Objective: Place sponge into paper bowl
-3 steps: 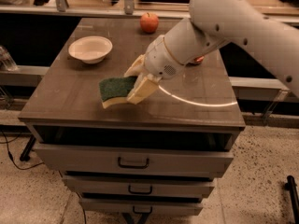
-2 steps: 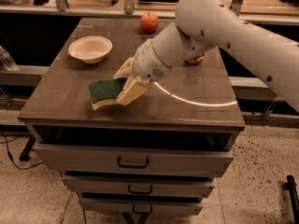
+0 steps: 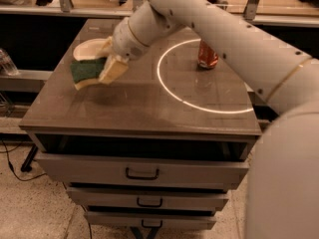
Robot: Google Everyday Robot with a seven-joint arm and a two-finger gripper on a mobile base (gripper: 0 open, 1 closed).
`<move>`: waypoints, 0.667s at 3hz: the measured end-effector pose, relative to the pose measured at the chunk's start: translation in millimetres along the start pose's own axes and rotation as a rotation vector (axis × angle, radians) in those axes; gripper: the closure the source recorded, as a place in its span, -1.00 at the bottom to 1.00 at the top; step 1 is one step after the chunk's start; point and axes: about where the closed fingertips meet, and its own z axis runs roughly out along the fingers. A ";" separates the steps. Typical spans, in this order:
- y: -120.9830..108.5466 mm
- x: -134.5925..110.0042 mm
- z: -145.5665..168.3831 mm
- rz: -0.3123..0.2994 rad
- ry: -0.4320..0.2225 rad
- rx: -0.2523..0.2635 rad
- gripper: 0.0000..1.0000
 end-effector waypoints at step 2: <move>-67.8 -39.8 -29.9 -0.111 0.032 0.121 1.00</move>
Offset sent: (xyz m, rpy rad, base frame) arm 0.0352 0.0131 0.0439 -0.0094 -0.1162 -0.0016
